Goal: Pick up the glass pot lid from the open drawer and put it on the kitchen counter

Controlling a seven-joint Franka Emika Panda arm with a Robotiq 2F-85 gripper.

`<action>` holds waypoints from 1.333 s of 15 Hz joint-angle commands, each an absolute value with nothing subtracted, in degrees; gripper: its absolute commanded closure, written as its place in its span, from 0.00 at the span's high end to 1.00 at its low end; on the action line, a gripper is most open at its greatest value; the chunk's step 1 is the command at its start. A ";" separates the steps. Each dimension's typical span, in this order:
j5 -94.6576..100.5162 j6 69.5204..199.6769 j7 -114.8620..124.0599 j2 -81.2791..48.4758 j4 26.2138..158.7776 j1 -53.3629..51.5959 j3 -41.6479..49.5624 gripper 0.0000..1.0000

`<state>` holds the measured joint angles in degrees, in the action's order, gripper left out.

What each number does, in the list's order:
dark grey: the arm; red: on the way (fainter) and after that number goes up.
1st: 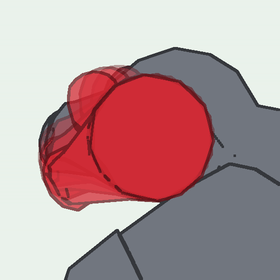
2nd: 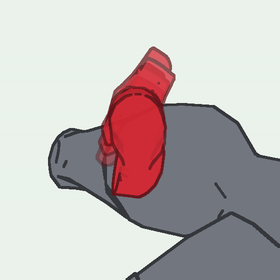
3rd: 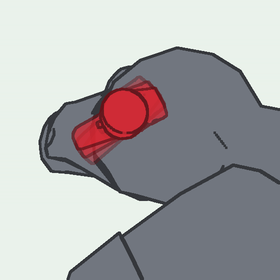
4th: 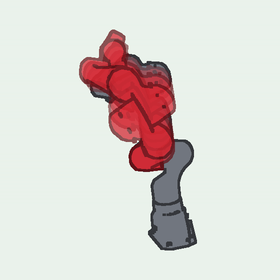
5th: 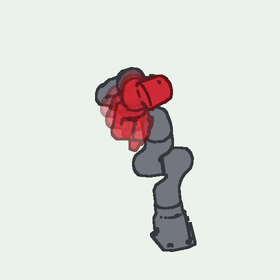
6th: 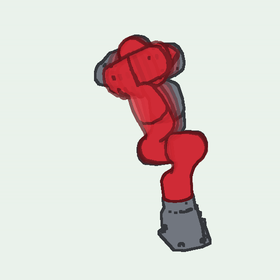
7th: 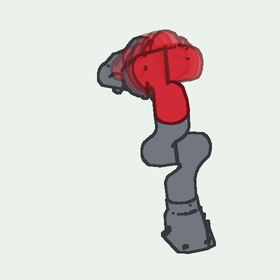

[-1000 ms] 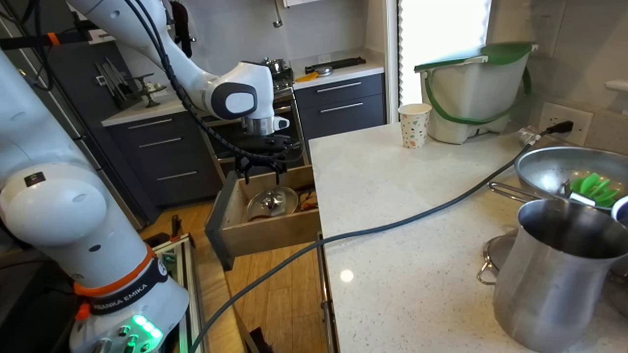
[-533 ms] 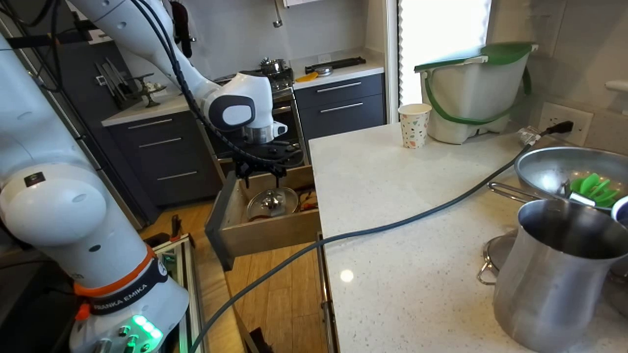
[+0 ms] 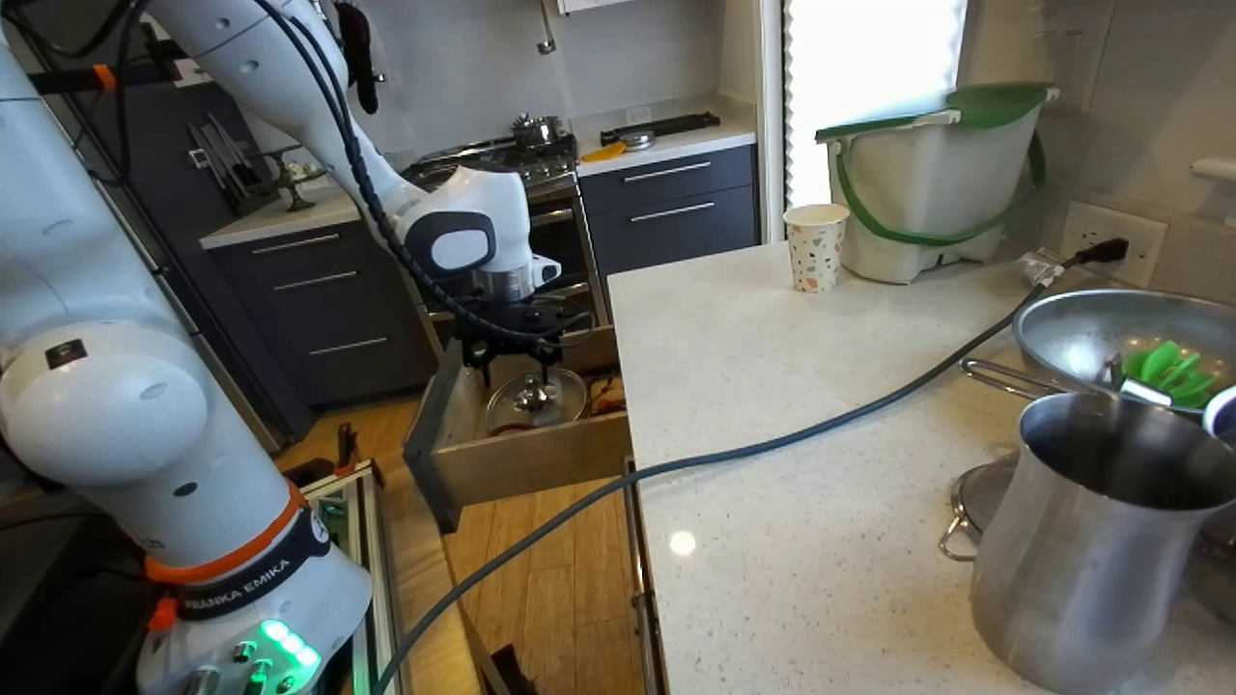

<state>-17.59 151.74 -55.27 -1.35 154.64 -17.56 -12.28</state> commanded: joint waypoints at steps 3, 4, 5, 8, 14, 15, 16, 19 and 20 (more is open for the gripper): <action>-15.78 154.95 -54.30 -2.07 156.33 -15.55 -13.38 0.68; -15.44 155.09 -54.27 -2.22 156.34 -15.37 -13.37 0.84; -14.88 155.35 -54.12 -2.33 156.37 -15.19 -13.31 0.76; -13.64 156.51 -54.07 -2.45 156.39 -14.73 -13.26 0.50; -13.89 157.80 -55.48 -3.14 155.86 -14.18 -13.57 0.04; -14.18 157.85 -55.86 -3.34 155.69 -14.08 -13.62 0.00; -14.90 157.89 -56.46 -3.57 155.49 -13.99 -13.74 0.00; -15.53 156.70 -57.12 -3.37 154.69 -13.46 -13.76 0.04; -16.13 155.64 -57.22 -2.12 154.60 -13.28 -13.86 0.04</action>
